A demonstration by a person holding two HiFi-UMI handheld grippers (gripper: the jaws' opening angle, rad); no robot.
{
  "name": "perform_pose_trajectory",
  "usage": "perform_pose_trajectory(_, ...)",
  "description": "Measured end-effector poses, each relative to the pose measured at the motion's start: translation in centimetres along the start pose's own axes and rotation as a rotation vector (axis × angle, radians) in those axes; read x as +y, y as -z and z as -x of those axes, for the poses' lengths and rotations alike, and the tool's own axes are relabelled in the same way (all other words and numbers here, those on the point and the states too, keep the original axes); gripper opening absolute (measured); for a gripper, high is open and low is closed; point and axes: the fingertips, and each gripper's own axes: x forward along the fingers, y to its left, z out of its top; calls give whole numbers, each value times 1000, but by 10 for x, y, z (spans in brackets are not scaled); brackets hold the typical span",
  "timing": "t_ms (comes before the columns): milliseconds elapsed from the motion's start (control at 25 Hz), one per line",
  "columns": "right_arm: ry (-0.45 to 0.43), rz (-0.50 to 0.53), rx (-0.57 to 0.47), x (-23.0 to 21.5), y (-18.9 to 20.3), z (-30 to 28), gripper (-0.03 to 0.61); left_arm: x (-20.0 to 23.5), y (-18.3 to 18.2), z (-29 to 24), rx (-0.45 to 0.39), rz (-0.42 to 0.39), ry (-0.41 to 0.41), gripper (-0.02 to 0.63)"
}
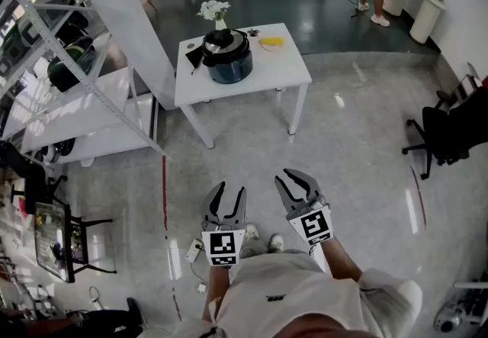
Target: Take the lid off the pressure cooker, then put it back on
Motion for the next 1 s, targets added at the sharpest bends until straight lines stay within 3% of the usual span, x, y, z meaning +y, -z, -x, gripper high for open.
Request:
perform_pose_trajectory(400, -34, 22, -39, -20, 9, -18, 109, -3, -15, -28, -24, -28, 7, 206)
perform_pose_trajectory(1000, -5, -25, 21, -69, 4, -120, 118, 63, -26, -132, -28, -29, 29, 199)
